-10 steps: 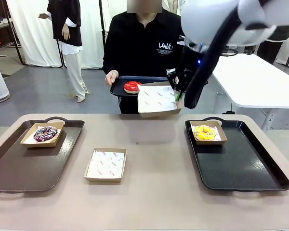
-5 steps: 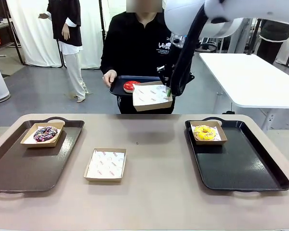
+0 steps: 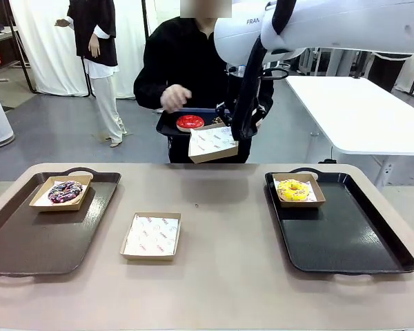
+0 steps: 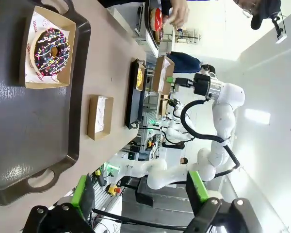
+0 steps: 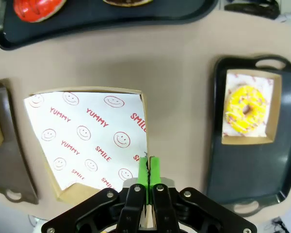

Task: Individually package the donuts and arrange them on the tray.
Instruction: Place the picked Paper togo box on the Handle tray while simultaneously picking up another Paper togo box from the table with the other hand.

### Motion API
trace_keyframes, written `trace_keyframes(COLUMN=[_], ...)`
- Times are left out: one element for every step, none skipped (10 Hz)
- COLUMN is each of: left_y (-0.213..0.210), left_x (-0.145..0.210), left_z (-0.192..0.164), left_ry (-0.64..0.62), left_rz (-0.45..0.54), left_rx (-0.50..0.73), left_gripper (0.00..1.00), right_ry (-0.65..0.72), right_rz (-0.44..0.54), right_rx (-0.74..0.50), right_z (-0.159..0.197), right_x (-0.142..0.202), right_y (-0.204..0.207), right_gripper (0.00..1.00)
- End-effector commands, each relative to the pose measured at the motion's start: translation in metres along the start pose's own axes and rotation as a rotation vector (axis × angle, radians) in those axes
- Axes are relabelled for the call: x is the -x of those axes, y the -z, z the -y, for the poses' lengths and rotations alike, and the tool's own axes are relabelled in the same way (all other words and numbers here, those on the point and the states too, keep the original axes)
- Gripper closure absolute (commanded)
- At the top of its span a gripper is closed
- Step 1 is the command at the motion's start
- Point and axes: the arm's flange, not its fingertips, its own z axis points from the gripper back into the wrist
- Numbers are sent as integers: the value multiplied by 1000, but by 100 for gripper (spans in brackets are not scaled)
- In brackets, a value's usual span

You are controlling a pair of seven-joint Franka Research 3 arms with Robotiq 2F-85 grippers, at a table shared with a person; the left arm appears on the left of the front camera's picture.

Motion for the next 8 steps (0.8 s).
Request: trace_keyframes(left_y=[-1,-1,-1,-1,-1,-1,-1,-1], left_x=[0,0,0,0,0,0,0,0], left_z=[1,1,1,1,1,1,1,1], left_ry=[12,12,12,12,12,12,12,12], left_rz=[-8,-8,-8,-8,-8,-8,-8,-8], left_rx=[7,7,7,7,7,7,7,7], left_gripper=[0,0,0,0,0,0,0,0], right_ry=[4,4,4,4,4,4,4,4], right_rz=[-1,-1,-1,-1,-1,-1,-1,-1], right_rx=[6,6,6,6,6,6,6,6], right_z=[5,5,5,5,5,5,5,5], right_x=[6,6,6,6,6,6,6,6], right_y=[-3,-3,-3,-3,-3,-3,-3,-3], right_gripper=[100,100,100,100,100,100,100,100])
